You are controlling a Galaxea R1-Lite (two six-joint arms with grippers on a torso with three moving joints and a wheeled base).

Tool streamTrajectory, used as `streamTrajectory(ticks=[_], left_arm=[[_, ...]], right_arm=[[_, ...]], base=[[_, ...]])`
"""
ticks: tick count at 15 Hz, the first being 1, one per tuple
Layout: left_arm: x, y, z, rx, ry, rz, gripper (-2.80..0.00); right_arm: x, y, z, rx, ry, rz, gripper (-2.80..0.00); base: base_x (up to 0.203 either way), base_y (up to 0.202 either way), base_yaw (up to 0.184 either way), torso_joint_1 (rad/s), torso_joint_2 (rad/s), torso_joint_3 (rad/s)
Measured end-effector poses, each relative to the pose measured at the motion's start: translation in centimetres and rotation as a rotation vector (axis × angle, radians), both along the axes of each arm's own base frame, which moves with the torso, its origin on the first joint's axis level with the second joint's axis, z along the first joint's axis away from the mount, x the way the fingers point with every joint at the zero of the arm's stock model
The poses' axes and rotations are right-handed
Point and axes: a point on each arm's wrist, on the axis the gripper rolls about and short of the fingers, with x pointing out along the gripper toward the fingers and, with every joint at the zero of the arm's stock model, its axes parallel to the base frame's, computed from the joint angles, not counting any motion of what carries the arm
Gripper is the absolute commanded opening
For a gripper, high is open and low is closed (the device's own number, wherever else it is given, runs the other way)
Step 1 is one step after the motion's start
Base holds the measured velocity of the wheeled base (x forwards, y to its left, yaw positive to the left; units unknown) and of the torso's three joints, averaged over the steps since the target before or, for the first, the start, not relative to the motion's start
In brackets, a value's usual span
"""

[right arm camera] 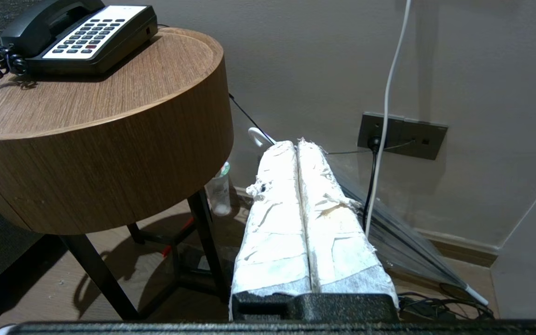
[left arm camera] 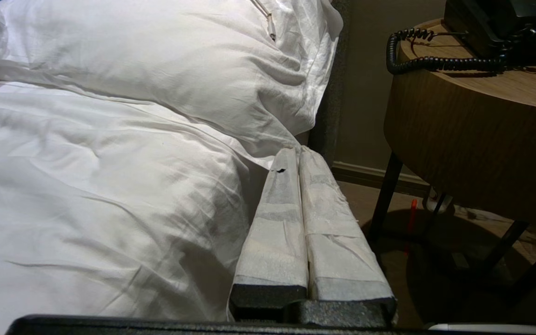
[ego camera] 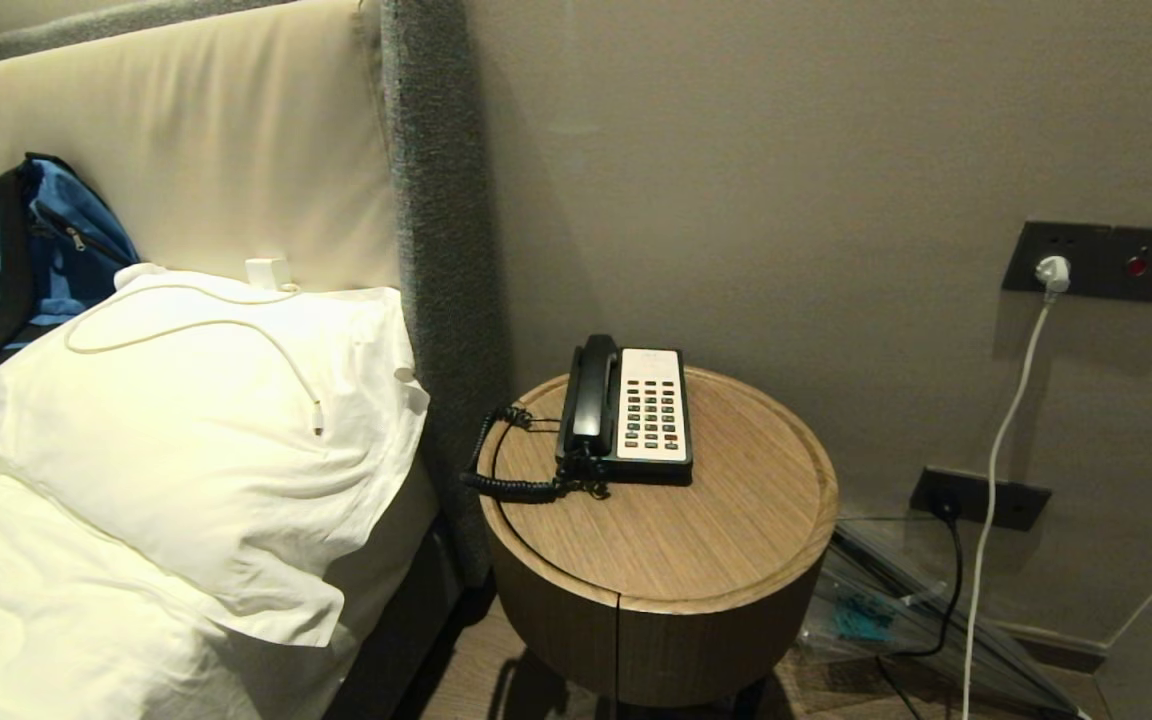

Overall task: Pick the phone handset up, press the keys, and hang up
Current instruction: Pick up the desk phone handset

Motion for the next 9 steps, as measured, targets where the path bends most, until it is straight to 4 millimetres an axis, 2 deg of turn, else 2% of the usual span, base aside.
streamTrajectory(ticks=[2,9], left_arm=[[-0.01,0.0,0.02,-0.002,0.001,0.0,-2.8],[-0.01,0.0,0.04,-0.001,-0.001,-0.001,-2.8]], right_arm=[[0.0,0.0,0.0,0.0,0.0,0.0,-2.8],[0.0,0.0,0.0,0.0,0.001,0.0,-2.8]], base=[[0.0,0.0,0.0,0.003,0.0,-0.08],[0.0,0.0,0.0,0.0,0.0,-0.189]])
